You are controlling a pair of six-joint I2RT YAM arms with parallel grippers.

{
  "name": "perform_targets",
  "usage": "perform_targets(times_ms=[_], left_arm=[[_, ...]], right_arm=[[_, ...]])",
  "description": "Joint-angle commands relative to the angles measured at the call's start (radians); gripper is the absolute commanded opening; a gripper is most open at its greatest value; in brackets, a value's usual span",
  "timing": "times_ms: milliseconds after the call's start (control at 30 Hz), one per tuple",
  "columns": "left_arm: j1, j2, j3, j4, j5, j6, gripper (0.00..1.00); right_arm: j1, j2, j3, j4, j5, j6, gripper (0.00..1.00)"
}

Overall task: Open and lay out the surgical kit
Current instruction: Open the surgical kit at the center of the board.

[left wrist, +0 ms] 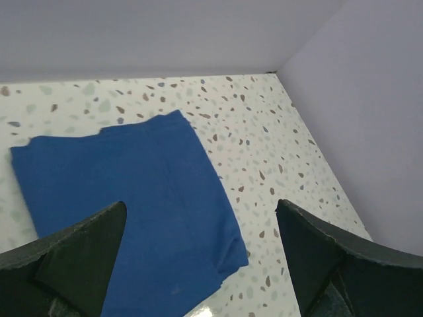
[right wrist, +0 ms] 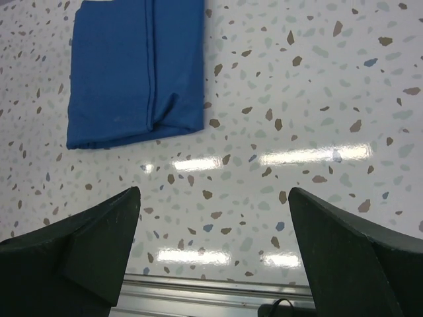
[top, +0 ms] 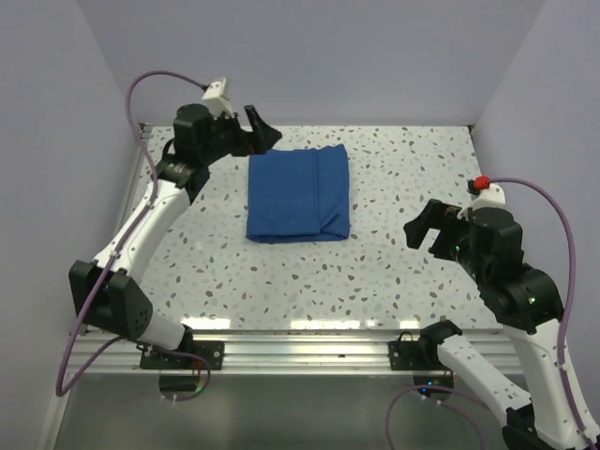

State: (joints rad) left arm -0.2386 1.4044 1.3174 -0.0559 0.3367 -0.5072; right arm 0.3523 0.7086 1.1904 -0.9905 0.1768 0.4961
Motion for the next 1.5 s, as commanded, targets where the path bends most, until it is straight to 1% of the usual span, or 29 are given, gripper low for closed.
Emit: perform_targets(times_ms=[0, 33, 67, 100, 133, 167, 200, 233, 267, 300, 333, 367, 400, 433, 467, 500, 567, 600, 800, 867, 967, 1033, 1167, 1233, 1467], left_arm=[[-0.126, 0.073, 0.267, -0.12, -0.033, 0.035, 1.0], [-0.134, 0.096, 0.279, -0.089, 0.014, 0.016, 1.0], [-0.134, 0.132, 0.222, 0.097, 0.084, -0.028, 1.0], [-0.136, 0.158, 0.173, 0.205, 0.19, -0.056, 1.0], [-0.136, 0.195, 0.172, 0.25, 0.179, -0.144, 1.0], [-0.142, 0.288, 0.219, 0.14, 0.072, -0.151, 1.0], [-0.16, 0.326, 0.27, 0.07, 0.005, -0.122, 1.0], [-0.23, 0.349, 0.326, 0.012, -0.086, -0.032, 1.0], [-0.27, 0.385, 0.353, -0.055, -0.181, 0.014, 1.0], [-0.301, 0.421, 0.399, -0.112, -0.332, 0.056, 1.0], [-0.345, 0.533, 0.551, -0.196, -0.402, 0.115, 1.0], [-0.364, 0.595, 0.639, -0.396, -0.476, 0.125, 1.0], [-0.379, 0.655, 0.71, -0.476, -0.605, 0.131, 0.96], [-0.395, 0.704, 0.767, -0.534, -0.643, 0.136, 0.94], [-0.418, 0.776, 0.833, -0.602, -0.665, 0.137, 0.89], [-0.429, 0.798, 0.847, -0.62, -0.701, 0.13, 0.84], [-0.462, 0.823, 0.827, -0.622, -0.743, 0.112, 0.83], [-0.472, 0.824, 0.816, -0.621, -0.781, 0.105, 0.8], [-0.493, 0.848, 0.77, -0.705, -0.838, 0.041, 0.64], [-0.495, 0.819, 0.689, -0.688, -0.825, 0.035, 0.6], [-0.504, 0.766, 0.551, -0.622, -0.785, 0.041, 0.57], [-0.519, 0.754, 0.485, -0.598, -0.768, 0.042, 0.57], [-0.56, 0.76, 0.442, -0.565, -0.745, 0.055, 0.59], [-0.583, 0.763, 0.453, -0.564, -0.752, 0.062, 0.59], [-0.591, 0.74, 0.509, -0.573, -0.751, 0.061, 0.64]], right_arm=[[0.005, -0.015, 0.034, -0.016, 0.043, -0.051, 0.98], [0.004, -0.015, 0.037, -0.019, 0.036, -0.057, 0.98], [0.005, -0.017, 0.038, -0.019, 0.03, -0.068, 0.98], [0.005, -0.018, 0.037, -0.022, 0.024, -0.07, 0.98], [0.005, -0.015, 0.037, -0.023, 0.027, -0.067, 0.98], [0.004, -0.014, 0.038, -0.028, 0.039, -0.05, 0.98], [0.004, -0.011, 0.052, -0.042, 0.053, -0.044, 0.98], [0.005, -0.008, 0.058, -0.046, 0.087, -0.036, 0.98], [0.004, -0.009, 0.063, -0.051, 0.101, -0.024, 0.99], [0.004, -0.014, 0.064, -0.05, 0.108, -0.025, 0.98], [0.004, -0.023, 0.063, -0.045, 0.113, -0.028, 0.98], [0.005, -0.018, 0.066, -0.046, 0.118, -0.037, 0.98], [0.005, -0.009, 0.083, -0.069, 0.124, -0.04, 0.98], [0.004, 0.002, 0.093, -0.085, 0.128, -0.044, 0.98], [0.005, 0.034, 0.104, -0.1, 0.127, -0.051, 0.98], [0.005, 0.046, 0.121, -0.126, 0.122, -0.057, 0.98], [0.005, 0.078, 0.13, -0.143, 0.121, -0.056, 0.98], [0.004, 0.081, 0.129, -0.146, 0.121, -0.053, 0.98], [0.005, 0.095, 0.12, -0.142, 0.105, -0.024, 0.98], [0.005, 0.104, 0.117, -0.142, 0.104, -0.019, 0.98], [0.005, 0.132, 0.11, -0.137, 0.092, -0.021, 0.98], [0.005, 0.155, 0.112, -0.129, 0.084, -0.022, 0.98], [0.005, 0.192, 0.118, -0.111, 0.069, -0.03, 0.98], [0.004, 0.206, 0.126, -0.103, 0.061, -0.031, 0.98], [0.005, 0.218, 0.107, -0.088, 0.041, -0.019, 0.98]])
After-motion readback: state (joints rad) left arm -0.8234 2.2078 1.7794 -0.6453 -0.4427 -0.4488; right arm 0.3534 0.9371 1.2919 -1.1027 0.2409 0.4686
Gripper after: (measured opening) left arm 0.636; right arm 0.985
